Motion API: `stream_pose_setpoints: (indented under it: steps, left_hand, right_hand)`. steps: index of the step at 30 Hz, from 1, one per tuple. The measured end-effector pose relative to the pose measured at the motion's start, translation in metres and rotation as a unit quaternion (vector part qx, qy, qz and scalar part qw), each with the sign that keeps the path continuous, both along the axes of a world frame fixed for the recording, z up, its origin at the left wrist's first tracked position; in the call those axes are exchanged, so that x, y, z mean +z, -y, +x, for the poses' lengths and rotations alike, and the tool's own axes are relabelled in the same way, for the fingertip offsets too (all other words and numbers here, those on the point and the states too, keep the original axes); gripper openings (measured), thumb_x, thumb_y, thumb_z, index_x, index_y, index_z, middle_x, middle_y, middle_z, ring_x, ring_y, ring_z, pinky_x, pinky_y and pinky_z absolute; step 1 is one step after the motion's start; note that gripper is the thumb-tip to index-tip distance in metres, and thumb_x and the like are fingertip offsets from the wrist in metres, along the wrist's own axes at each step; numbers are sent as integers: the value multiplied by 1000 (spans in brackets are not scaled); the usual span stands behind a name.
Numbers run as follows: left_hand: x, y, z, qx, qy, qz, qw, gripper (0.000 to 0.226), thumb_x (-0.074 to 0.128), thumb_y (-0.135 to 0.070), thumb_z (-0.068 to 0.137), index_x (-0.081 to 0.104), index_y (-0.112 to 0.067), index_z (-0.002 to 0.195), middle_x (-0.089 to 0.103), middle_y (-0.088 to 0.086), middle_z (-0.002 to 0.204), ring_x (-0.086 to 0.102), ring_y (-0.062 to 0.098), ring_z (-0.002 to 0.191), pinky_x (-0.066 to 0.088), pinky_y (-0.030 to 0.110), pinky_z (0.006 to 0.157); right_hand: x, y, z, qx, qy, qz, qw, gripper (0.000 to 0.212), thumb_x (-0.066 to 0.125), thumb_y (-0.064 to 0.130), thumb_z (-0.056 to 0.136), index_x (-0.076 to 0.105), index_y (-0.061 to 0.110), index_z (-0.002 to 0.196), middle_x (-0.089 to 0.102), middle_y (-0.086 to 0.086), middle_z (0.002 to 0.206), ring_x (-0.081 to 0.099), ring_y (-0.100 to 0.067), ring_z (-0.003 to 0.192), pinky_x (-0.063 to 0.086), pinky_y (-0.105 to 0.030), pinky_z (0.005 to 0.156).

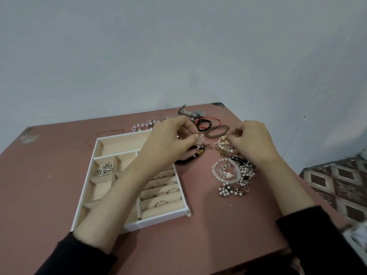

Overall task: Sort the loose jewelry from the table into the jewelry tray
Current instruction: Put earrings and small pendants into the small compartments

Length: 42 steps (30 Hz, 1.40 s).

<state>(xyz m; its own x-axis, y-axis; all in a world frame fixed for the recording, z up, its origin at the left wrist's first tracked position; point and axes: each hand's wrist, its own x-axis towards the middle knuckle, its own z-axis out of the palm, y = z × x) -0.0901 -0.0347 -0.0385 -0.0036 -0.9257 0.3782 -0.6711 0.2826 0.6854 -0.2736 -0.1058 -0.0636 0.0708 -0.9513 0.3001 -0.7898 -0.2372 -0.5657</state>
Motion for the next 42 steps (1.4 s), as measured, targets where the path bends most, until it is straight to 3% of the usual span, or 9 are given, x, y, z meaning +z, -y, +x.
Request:
stream_pose_setpoints:
  steps: [3,8,15,18,23,28,32,39,42]
  left_hand:
    - [-1,1,-1,-1,0,4,1000,7,69,-18,79,64,-23,77,64,-11,70,56,-2,65,39,4,60]
    - [1,1,0,-1,0,2,1000,7,70,-17,78,65,-22,78,65,-11,71,57,-3,68,38,3,57]
    - [2,1,2,2,-4,-3,1000,6,69,-20,79,65,-23,77,63,-15,67,55,-9,63,37,2,60]
    - [2,0,3,1,-6,-3,1000,7,70,-19,79,65,-23,76,62,-15,66,55,-9,62,37,3,60]
    - [5,-1,7,10,-10,-7,1000,5,69,-20,80,66,-22,78,65,-12,70,57,-6,66,38,2,62]
    - [6,2,20,47,-39,-23,998,5,69,-21,80,65,-23,79,67,-9,71,57,-3,65,38,4,60]
    - [6,4,28,69,-65,-29,995,5,69,-22,80,65,-23,79,66,-10,70,54,-7,58,35,2,57]
    - [9,2,33,77,-76,-34,994,8,69,-20,80,64,-25,76,66,-11,68,53,-8,57,36,2,57]
    - [12,-2,37,81,-83,-30,993,4,69,-20,80,66,-22,78,68,-7,72,54,-6,60,36,2,57]
  right_hand:
    - [-2,3,-3,-7,-26,16,1000,13,61,13,79,73,17,75,69,-3,78,61,-17,75,48,-28,66]
    - [-1,1,0,17,-71,30,997,14,72,29,75,65,26,63,60,0,73,55,-24,93,48,-36,79]
    - [2,-1,2,44,-101,19,994,4,69,25,78,70,26,82,61,3,82,50,-20,100,43,-37,84]
    - [2,0,0,38,-93,-6,995,6,63,21,81,66,26,80,59,7,79,53,-21,97,45,-38,81]
    - [5,-5,4,89,-56,-1,994,22,65,41,79,58,30,61,56,12,71,52,-8,74,35,-27,62]
    - [7,-13,23,155,-51,-45,986,9,61,23,85,68,21,80,60,3,76,53,-12,78,39,-26,67]
    - [7,-6,40,173,-69,-22,982,9,60,25,84,67,24,78,58,13,70,52,-2,69,36,-22,60]
    - [11,7,76,118,-145,11,982,31,62,41,80,64,11,72,63,-2,75,56,-22,78,39,-29,64]
    - [12,10,86,115,-164,59,978,28,69,40,74,54,17,72,53,-2,74,51,-23,77,37,-29,64]
